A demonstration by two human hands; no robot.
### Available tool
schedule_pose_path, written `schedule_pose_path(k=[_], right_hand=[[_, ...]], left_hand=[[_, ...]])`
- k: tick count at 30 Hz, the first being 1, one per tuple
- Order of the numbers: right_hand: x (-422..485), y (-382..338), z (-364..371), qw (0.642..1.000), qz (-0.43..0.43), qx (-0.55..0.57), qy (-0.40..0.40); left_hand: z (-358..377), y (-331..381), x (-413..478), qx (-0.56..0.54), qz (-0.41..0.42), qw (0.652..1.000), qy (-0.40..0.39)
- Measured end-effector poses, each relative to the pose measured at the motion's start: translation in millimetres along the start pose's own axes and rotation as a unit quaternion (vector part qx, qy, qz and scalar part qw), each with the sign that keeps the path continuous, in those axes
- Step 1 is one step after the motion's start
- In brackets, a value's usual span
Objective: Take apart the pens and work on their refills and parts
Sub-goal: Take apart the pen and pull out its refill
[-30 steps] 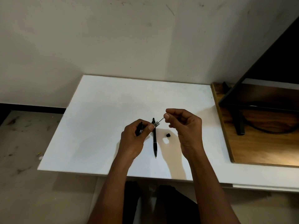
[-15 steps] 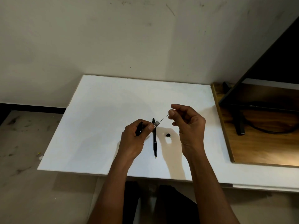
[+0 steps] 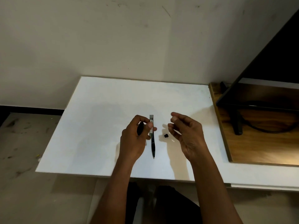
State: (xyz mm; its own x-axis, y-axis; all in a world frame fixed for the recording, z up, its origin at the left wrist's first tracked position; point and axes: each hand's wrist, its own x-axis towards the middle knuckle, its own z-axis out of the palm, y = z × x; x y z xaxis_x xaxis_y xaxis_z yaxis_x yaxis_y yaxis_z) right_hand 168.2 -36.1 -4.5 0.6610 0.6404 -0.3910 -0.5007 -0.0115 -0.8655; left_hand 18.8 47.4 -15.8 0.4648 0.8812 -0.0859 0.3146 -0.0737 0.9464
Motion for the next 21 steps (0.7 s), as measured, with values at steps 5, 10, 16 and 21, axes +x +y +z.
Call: schedule_pose_path(k=[5,10,16,21], right_hand=[[-4,-1,0,0.989,-0.006,-0.106,-0.102],[-4,-2,-2,0.977,-0.051,-0.168,-0.122],[1,3,-5,0.970,-0.113,-0.206,-0.058],[6,17,-1,0.940,-0.166,-0.296,-0.026]], left_hand=[[10,4,-4,0.097,0.043,0.994,-0.005],[16,4,-4,0.142,0.069,0.987,-0.008],[12,1,-2,0.073,0.020,0.997,0.032],[5,0,1,0.000,-0.058,0.996,0.072]])
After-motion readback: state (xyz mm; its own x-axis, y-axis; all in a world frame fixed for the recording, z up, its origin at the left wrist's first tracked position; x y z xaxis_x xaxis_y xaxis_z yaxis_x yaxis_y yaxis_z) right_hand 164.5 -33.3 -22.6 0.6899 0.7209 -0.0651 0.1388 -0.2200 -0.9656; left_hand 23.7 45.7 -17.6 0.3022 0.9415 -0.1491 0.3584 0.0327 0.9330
